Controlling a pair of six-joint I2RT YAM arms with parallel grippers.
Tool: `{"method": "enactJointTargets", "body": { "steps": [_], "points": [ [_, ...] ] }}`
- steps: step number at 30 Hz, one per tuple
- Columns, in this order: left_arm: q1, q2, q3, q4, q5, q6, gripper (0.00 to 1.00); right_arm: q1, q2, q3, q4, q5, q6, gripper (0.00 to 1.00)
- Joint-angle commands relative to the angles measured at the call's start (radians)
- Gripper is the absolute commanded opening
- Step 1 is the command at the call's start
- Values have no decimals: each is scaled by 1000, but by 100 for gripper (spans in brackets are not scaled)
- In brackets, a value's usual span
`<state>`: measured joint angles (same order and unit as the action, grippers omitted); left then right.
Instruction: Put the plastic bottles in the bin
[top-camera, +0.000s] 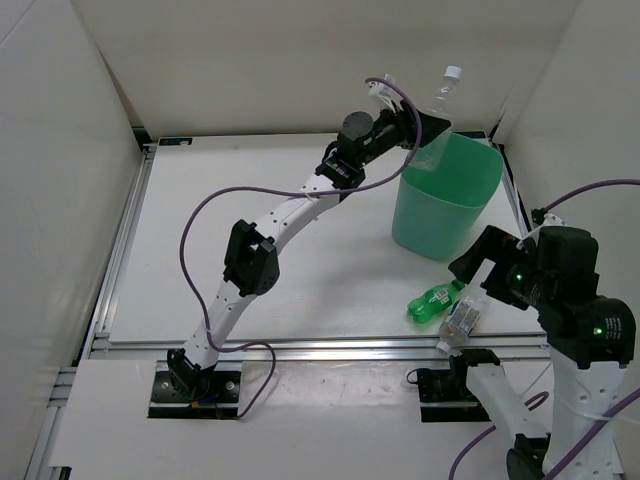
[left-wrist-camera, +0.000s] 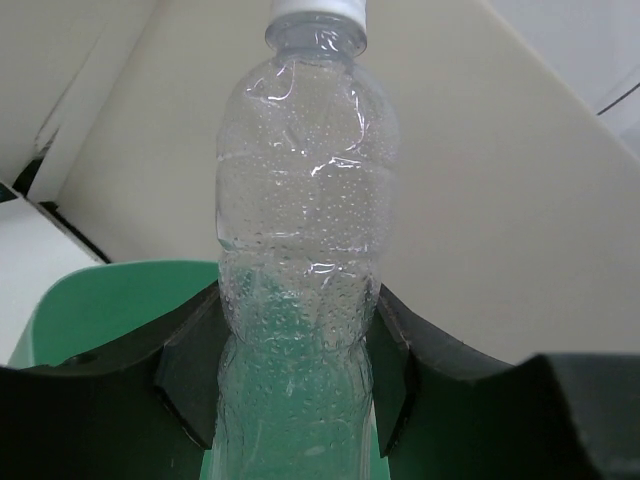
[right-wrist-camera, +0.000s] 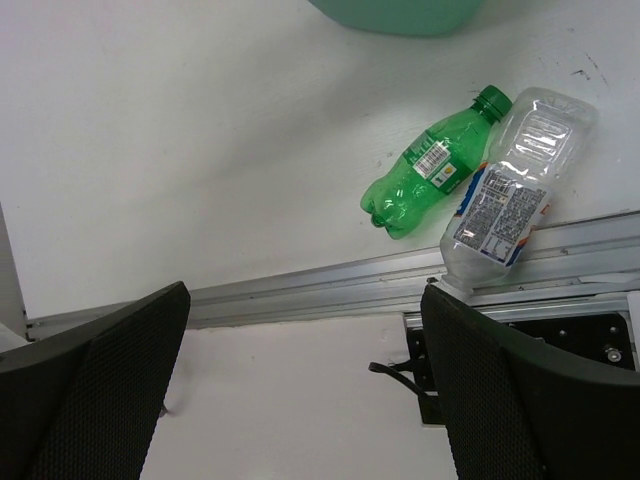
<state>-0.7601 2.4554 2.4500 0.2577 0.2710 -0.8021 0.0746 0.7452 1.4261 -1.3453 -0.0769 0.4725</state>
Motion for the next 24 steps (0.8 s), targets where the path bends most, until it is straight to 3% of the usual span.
{"method": "enactJointTargets", "body": {
  "steps": [1,5,6,7,8,15,20,24],
  "points": [
    [-30,-65,27,78,7,-25,52,7,2,34,-89,11,28,100],
    [-50,-65,17,49,31,-16,65,7,2,43,-98,32,28,100],
    [-50,-65,3,49,46,-16,72,7,2,43,-98,32,28,100],
    [-50,-65,-8,35,46,-2,95,7,2,43,-98,32,28,100],
    [-59,-78,-8,35,71,7,100,7,2,43,-98,32,38,100],
    [-39,-234,-97,-147,91,240,100,7,11,24,-110,106,127,100],
    [-18,-548,-440,-198,-27,473,100,7,2,-136,-110,126,253,100],
    [5,-751,-647,-198,-160,566,100,7,26,-265,-110,175,328,100]
  ]
}}
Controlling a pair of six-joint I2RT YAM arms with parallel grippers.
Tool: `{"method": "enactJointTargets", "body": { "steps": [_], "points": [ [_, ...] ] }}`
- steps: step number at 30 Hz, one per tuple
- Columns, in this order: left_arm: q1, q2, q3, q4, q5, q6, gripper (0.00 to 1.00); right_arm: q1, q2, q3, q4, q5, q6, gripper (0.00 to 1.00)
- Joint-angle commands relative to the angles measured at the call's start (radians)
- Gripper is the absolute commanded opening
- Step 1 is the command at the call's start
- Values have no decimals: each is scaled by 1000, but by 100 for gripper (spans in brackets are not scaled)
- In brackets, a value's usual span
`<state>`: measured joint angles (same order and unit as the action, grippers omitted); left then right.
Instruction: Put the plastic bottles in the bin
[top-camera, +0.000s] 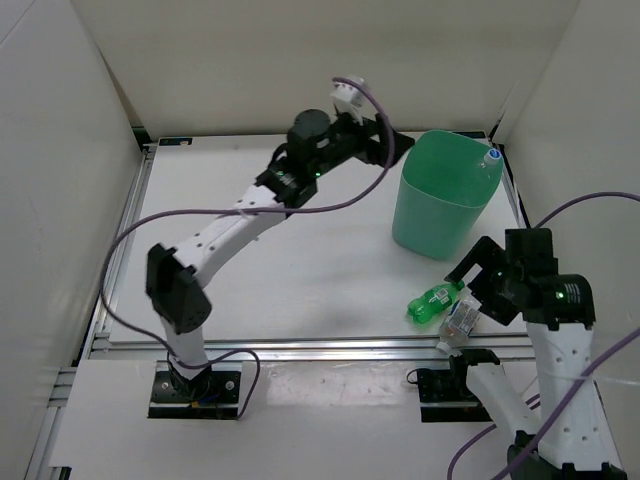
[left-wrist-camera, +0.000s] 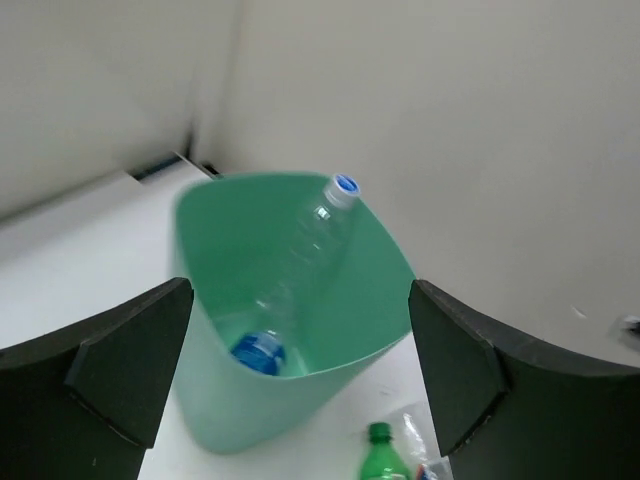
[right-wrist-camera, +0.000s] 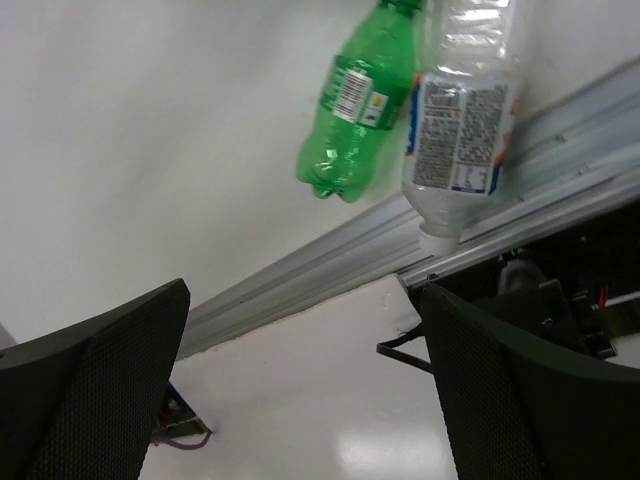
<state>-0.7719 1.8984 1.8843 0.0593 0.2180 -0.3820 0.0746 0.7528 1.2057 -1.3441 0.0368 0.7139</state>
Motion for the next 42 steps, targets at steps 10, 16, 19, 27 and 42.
{"method": "enactJointTargets", "body": {
  "steps": [10,16,19,27,42],
  "points": [
    [77,-594,-482,-93,-187,201,100,-36,129,-256,-112,204,321,100],
    [95,-732,-629,-134,-215,183,100,-191,267,-357,-89,259,349,100],
    [95,-752,-640,-156,-215,183,100,-245,278,-392,-24,249,309,100],
    [95,-763,-649,-187,-246,183,100,-311,359,-446,115,218,251,100],
    [95,-802,-659,-228,-266,173,100,-311,460,-399,247,124,205,100]
  ]
}}
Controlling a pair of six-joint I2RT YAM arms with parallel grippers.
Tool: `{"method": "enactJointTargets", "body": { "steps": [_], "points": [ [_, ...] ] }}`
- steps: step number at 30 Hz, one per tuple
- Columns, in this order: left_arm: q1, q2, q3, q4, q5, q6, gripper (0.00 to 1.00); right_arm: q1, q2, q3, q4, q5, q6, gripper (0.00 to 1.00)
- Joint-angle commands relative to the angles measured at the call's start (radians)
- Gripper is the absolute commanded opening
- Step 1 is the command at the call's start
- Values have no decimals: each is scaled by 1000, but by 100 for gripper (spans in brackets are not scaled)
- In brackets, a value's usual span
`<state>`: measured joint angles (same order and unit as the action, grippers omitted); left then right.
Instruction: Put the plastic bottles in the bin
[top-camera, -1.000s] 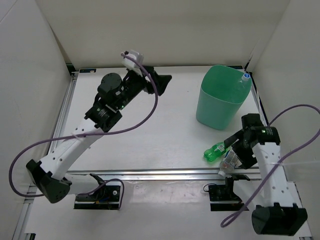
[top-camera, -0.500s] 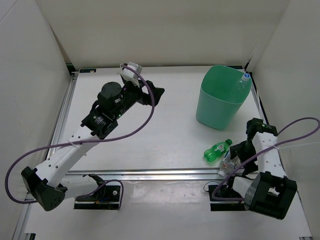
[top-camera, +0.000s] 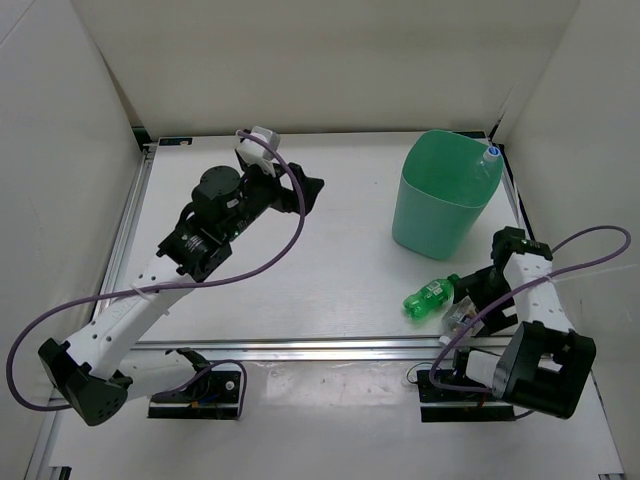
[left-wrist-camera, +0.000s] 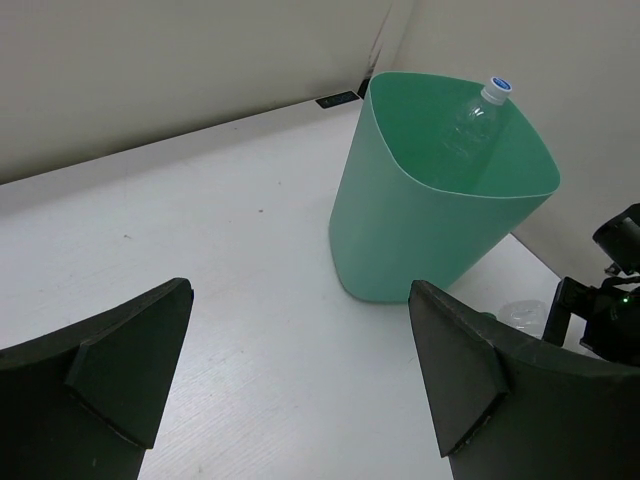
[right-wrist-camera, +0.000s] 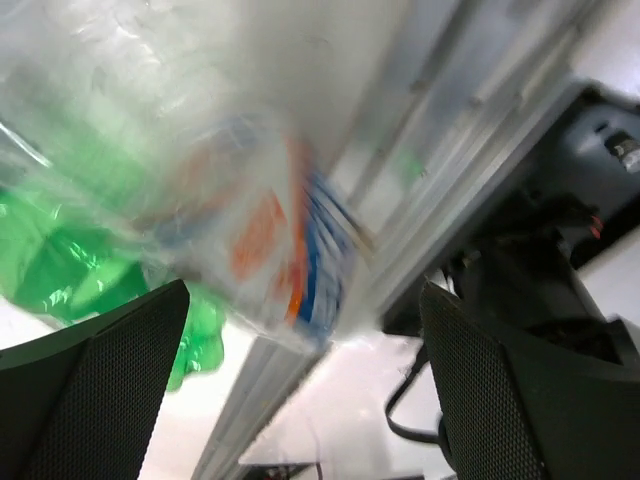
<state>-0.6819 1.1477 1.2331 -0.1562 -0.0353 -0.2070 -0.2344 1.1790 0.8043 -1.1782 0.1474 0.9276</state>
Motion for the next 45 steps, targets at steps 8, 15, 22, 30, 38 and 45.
{"method": "enactJointTargets", "body": {
  "steps": [8,15,22,30,38,45],
  "points": [
    [5,-82,-37,-45,-25,-11,100,-23,137,-17,141,23,-9,100],
    [5,-112,-46,-74,-43,-20,100,-63,146,-62,161,14,1,100],
    [5,-112,-46,-92,-61,-20,100,-117,146,-70,152,-5,10,75],
    [5,-103,-27,-92,-80,11,100,-126,61,94,-40,-32,-12,62],
    [5,-94,-27,-101,-109,20,100,-105,-120,442,-205,-147,10,58],
    [5,-85,-37,-101,-109,38,100,-105,-108,802,-205,-230,-58,46]
  ]
}}
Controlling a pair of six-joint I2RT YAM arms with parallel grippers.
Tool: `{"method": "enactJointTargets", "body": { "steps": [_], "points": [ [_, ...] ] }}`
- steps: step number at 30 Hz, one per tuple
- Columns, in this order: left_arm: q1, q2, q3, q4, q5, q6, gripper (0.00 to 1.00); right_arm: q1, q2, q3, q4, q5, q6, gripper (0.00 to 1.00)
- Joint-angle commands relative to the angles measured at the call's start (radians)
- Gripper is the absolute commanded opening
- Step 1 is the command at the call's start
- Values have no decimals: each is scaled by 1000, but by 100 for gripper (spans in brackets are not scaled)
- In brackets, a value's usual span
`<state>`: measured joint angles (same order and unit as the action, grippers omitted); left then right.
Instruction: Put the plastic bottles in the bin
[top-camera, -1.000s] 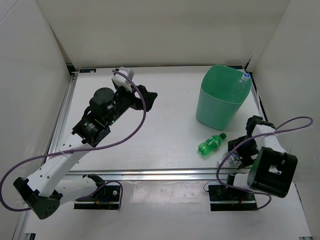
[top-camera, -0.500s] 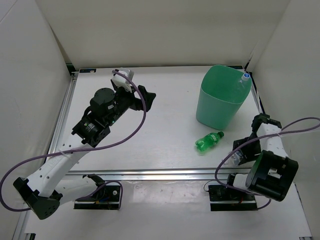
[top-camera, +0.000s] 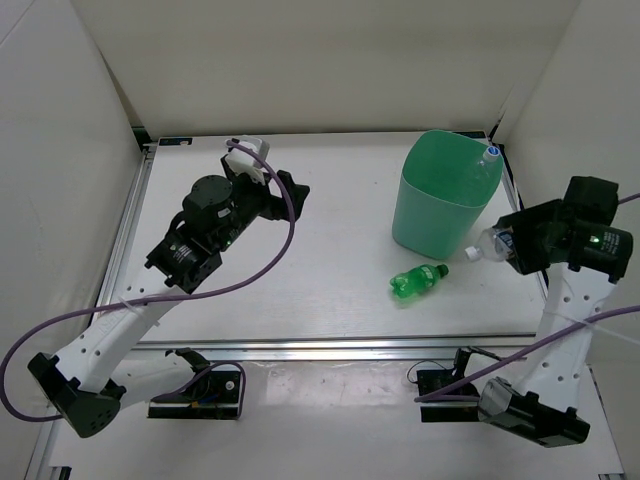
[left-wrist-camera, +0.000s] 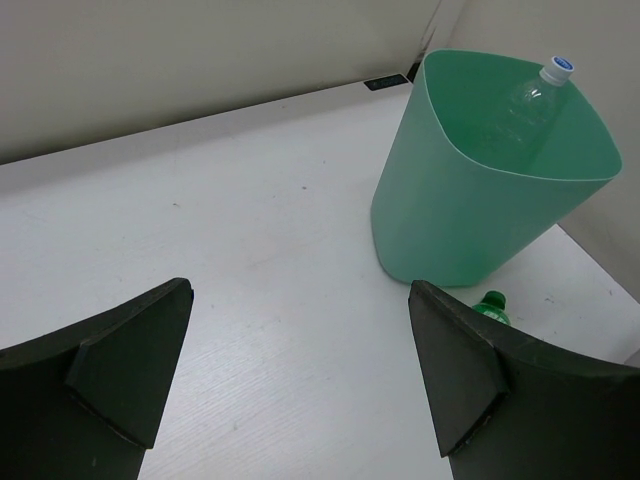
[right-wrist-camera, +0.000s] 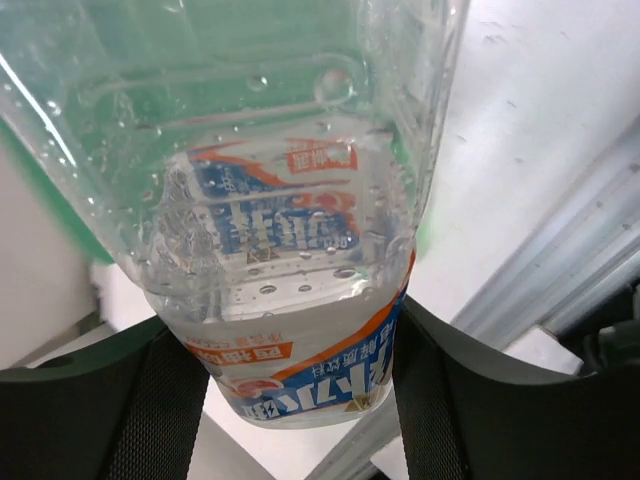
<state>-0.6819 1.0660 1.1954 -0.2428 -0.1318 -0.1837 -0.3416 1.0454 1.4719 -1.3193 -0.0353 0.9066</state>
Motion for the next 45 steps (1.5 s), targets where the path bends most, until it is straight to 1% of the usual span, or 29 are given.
{"method": "enactJointTargets", "body": {
  "steps": [1,3,4,6,7,10,11,12,13,14,16,17,18,19,20,21,23,24,27,30,33,34,36,37,39,40,42,43,45],
  "points": [
    [5,-3,1,-15,-12,24,100,3,37,177,-64,-48,-50,46],
    [5,-3,1,-15,-12,24,100,3,71,253,-32,-48,-80,45],
    [5,-3,1,-15,-12,24,100,3,83,310,18,-58,-80,45],
    [5,-12,-10,-15,-12,24,100,15,117,343,92,-90,-95,45],
    [5,-12,-20,-15,-12,24,100,15,131,358,167,-90,-95,45],
    [5,-12,-31,-24,-12,33,100,91,201,413,274,-62,-123,45],
    [5,-12,-31,-24,-12,33,100,146,228,438,308,-36,-136,45],
    [5,-12,-31,-24,-2,33,100,179,287,470,318,33,-178,45],
    [5,-12,-31,-24,7,33,100,212,319,537,318,67,-202,45],
    [5,-12,-40,-24,8,33,100,286,352,568,318,99,-228,46],
    [5,0,-40,-24,18,23,100,364,442,616,327,190,-300,48],
    [5,0,-40,-24,29,23,100,428,497,657,327,265,-325,50],
    [5,12,-40,-24,38,14,100,456,522,672,327,300,-345,61],
    [5,12,-40,-33,38,13,100,508,542,685,315,339,-372,68],
    [5,12,-40,-33,38,13,100,532,574,694,302,378,-373,74],
    [5,23,-40,-33,47,4,100,552,584,694,283,453,-385,82],
    [5,23,-40,-33,47,4,100,607,584,662,273,527,-385,92],
    [5,23,-40,-33,47,4,100,619,584,644,273,555,-394,99],
    [5,23,-49,-33,47,4,100,638,536,582,273,615,-384,99],
    [5,23,-60,-33,47,-5,100,629,479,573,261,653,-383,99],
    [5,34,-60,-33,47,-5,100,628,389,542,240,631,-336,99],
    [5,34,-60,-33,47,-5,100,628,319,509,239,608,-316,99],
    [5,43,-60,-33,25,-5,100,651,230,343,239,534,-206,99],
    [5,43,-60,-33,24,-5,100,651,132,268,239,514,-152,99],
    [5,43,-60,-33,8,-5,100,677,27,101,274,467,-28,99],
    [5,52,-51,-33,-3,-5,100,678,-64,-58,314,407,1,99],
    [5,52,-51,-33,-3,-5,100,678,-164,-171,290,407,119,99],
    [5,52,-51,-33,-3,-5,100,668,-192,-259,251,407,255,99],
    [5,52,-51,-33,-3,-5,100,668,-272,-338,250,376,325,99]
  ]
}}
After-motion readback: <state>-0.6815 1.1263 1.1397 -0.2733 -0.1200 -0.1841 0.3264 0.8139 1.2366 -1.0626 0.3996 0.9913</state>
